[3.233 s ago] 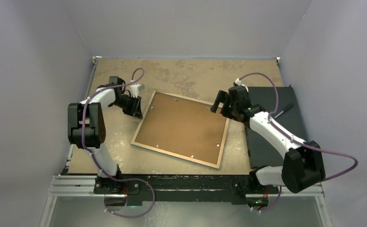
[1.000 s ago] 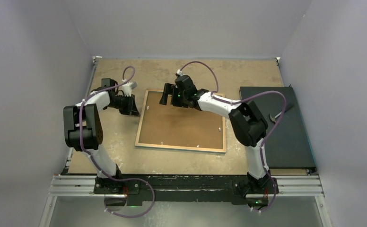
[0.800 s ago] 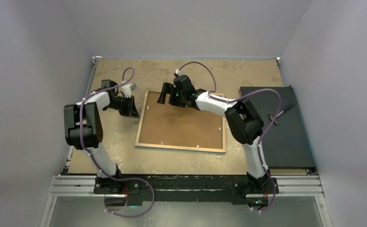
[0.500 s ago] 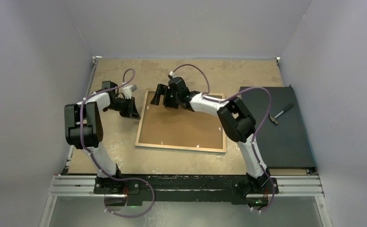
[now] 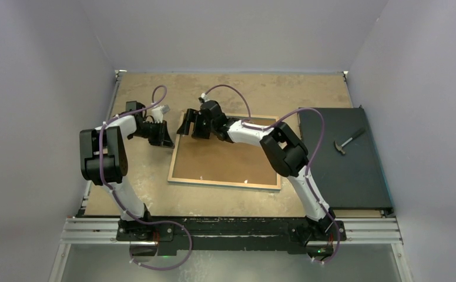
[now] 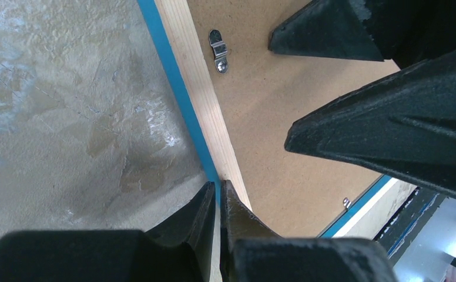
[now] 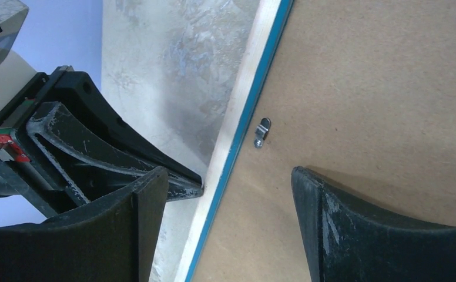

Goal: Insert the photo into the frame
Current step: Install the photo frame at the center of the board.

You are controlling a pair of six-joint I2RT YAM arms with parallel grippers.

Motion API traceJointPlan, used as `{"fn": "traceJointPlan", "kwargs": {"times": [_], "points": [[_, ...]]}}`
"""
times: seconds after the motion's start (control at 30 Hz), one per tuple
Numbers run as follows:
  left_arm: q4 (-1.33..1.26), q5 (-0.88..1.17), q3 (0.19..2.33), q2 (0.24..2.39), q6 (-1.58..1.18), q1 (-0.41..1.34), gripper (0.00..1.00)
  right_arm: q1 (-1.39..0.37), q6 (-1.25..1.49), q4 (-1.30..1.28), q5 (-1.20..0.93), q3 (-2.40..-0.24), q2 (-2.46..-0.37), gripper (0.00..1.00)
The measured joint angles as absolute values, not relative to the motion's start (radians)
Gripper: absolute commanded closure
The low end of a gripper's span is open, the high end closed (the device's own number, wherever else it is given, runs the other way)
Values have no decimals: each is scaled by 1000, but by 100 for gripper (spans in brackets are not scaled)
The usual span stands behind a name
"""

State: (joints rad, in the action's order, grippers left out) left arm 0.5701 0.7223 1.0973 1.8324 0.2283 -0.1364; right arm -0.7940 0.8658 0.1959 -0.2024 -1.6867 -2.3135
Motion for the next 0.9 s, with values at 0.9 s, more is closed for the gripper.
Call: {"fn": "traceJointPlan", "kwargs": {"times": [0.9], "points": [[557,735,1087,1832,228,-141,98,-805,964,347,-257,-1707,-2384,26]]}}
